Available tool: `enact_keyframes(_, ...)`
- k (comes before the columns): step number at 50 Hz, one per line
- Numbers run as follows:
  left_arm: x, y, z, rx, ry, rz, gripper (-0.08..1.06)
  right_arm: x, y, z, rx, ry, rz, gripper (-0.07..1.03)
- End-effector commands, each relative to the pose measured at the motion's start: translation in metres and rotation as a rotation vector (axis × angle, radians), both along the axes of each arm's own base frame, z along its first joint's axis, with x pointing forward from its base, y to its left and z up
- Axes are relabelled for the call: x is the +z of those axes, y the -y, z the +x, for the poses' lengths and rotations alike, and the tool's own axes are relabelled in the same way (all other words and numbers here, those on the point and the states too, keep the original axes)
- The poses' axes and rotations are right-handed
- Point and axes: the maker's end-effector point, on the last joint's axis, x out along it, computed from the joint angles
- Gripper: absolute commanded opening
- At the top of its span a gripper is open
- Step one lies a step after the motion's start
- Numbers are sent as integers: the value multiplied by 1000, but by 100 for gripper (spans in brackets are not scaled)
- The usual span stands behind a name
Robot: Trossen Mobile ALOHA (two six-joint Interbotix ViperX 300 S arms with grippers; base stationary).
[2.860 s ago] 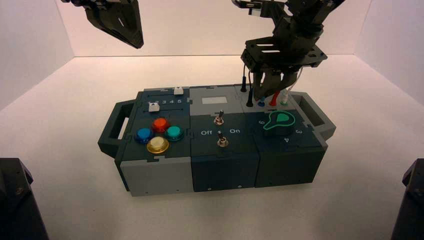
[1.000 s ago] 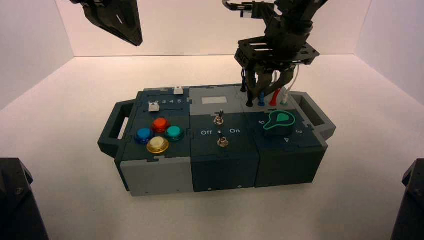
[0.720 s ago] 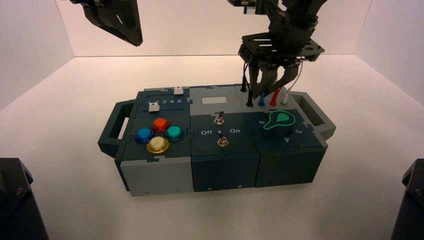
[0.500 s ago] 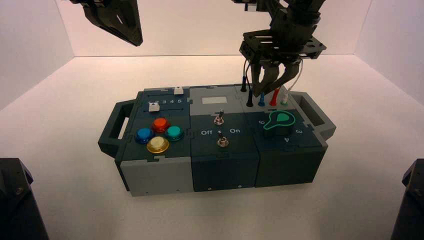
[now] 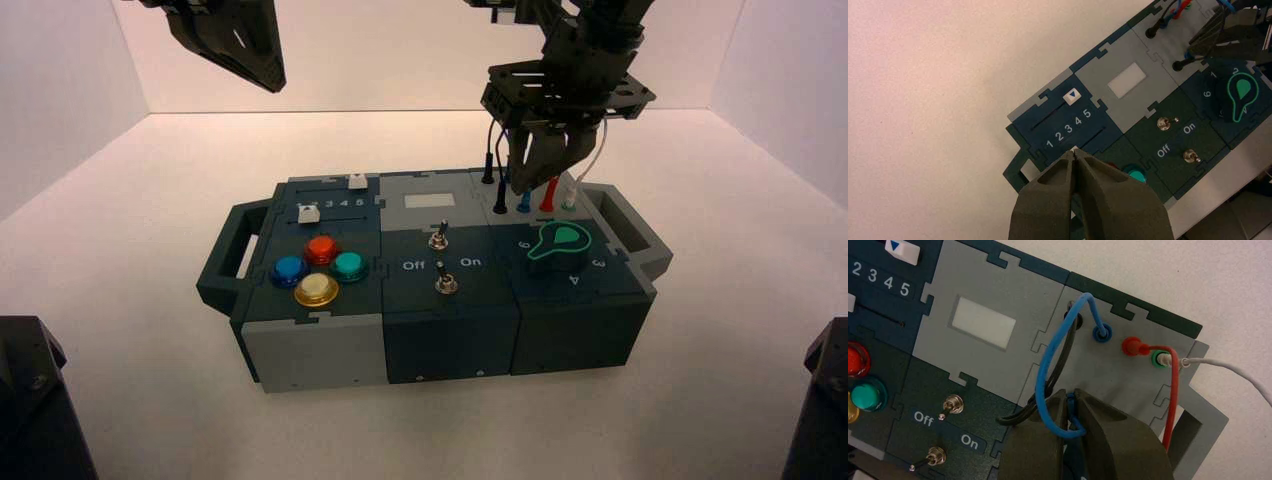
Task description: Insert the blue wire.
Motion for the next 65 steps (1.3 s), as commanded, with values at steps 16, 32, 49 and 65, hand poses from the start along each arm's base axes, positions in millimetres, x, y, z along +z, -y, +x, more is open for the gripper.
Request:
enact_keyframes(16, 6, 2, 2, -4, 19, -13, -3, -11, 6, -10, -2, -36, -22, -2)
enact_keyframes(32, 7, 3, 2, -4, 21, -16, -3, -25, 7, -15, 5, -79, -51, -2)
enact_keyframes(49, 8, 3, 1, -4, 23, -18, -3, -13, 3, -11, 11, -45, -29, 0)
enact_keyframes(65, 10, 3, 1, -4, 28, -21, -3, 17, -5, 4, 8, 12, 10, 30)
